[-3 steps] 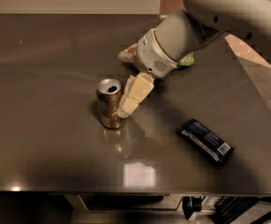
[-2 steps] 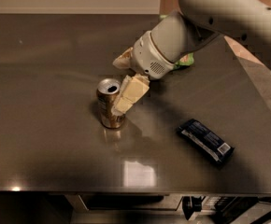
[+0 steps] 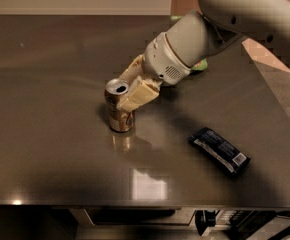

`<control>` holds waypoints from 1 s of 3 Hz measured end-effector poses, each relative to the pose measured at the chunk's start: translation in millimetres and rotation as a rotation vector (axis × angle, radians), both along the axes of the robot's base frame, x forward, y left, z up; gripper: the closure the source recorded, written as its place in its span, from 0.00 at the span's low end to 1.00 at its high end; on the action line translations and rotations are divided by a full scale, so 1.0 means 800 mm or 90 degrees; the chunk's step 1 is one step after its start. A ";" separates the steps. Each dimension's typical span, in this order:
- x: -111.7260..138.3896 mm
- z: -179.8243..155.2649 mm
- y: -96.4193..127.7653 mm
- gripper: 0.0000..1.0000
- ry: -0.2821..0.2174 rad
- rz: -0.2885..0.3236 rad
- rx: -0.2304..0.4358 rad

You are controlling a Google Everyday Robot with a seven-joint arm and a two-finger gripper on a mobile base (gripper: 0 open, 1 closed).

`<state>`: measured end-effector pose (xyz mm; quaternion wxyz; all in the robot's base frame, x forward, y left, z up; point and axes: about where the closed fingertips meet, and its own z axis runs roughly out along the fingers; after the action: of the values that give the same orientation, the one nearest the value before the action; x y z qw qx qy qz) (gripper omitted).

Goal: Move orange can near green rice chip bag

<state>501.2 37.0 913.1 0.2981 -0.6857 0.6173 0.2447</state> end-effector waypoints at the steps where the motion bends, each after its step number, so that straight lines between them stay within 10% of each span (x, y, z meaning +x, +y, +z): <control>1: 0.004 0.010 -0.019 0.87 -0.001 -0.022 0.002; 3: 0.057 0.016 -0.100 1.00 0.013 -0.163 -0.030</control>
Offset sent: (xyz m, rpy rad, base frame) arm 0.0495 -0.0922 0.0144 -0.0596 0.0247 -0.2778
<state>546.9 -43.4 925.8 0.3044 -0.6054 0.7086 0.1968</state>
